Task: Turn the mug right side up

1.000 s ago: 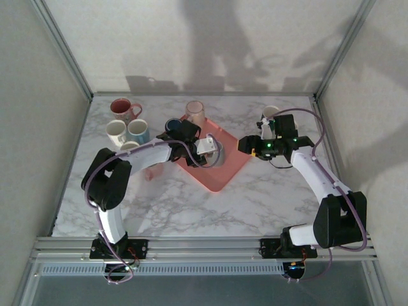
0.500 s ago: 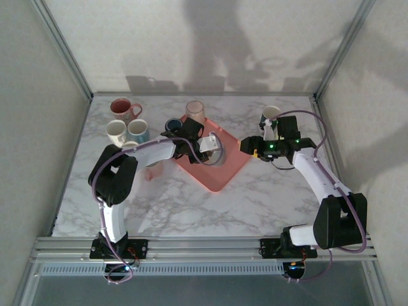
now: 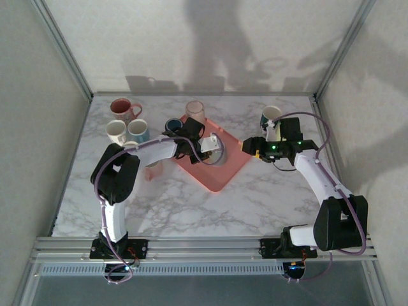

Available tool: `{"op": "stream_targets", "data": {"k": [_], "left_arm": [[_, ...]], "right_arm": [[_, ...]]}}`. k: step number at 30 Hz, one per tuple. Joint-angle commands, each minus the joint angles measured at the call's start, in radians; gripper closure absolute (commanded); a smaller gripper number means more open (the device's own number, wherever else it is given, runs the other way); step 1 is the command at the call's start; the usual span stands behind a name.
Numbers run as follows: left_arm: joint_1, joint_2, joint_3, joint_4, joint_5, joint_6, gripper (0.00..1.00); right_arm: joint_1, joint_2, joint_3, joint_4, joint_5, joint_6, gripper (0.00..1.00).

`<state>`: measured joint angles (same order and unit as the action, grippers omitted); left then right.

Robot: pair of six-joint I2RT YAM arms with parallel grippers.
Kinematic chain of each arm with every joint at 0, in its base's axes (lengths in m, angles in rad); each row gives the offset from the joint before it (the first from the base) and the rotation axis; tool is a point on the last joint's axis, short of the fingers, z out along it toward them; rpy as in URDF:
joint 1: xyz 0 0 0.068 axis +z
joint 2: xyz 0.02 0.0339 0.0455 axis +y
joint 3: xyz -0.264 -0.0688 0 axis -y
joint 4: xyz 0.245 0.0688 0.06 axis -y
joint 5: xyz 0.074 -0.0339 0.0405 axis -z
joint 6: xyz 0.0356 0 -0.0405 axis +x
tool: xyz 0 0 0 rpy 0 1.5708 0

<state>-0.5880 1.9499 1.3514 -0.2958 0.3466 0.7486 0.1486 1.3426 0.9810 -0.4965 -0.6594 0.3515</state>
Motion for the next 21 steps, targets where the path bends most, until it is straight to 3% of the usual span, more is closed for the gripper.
{"op": "stream_targets", "data": {"k": [1, 4, 11, 21], "left_arm": [[-0.003, 0.009, 0.034, -0.025, 0.068, -0.041, 0.93], [-0.003, 0.000, 0.024, -0.010, 0.091, -0.090, 1.00], [-0.001, -0.038, -0.021, 0.048, 0.140, -0.202, 1.00], [0.016, -0.130, -0.073, 0.194, 0.229, -0.597, 1.00]], "right_arm": [[-0.014, -0.035, -0.020, 0.003, -0.025, -0.004, 0.35], [-0.023, -0.048, -0.030, 0.004, -0.023, -0.003, 0.36], [-0.037, -0.060, -0.051, 0.009, -0.031, 0.000, 0.36], [-0.046, -0.092, -0.061, 0.009, -0.044, 0.004, 0.36]]}}
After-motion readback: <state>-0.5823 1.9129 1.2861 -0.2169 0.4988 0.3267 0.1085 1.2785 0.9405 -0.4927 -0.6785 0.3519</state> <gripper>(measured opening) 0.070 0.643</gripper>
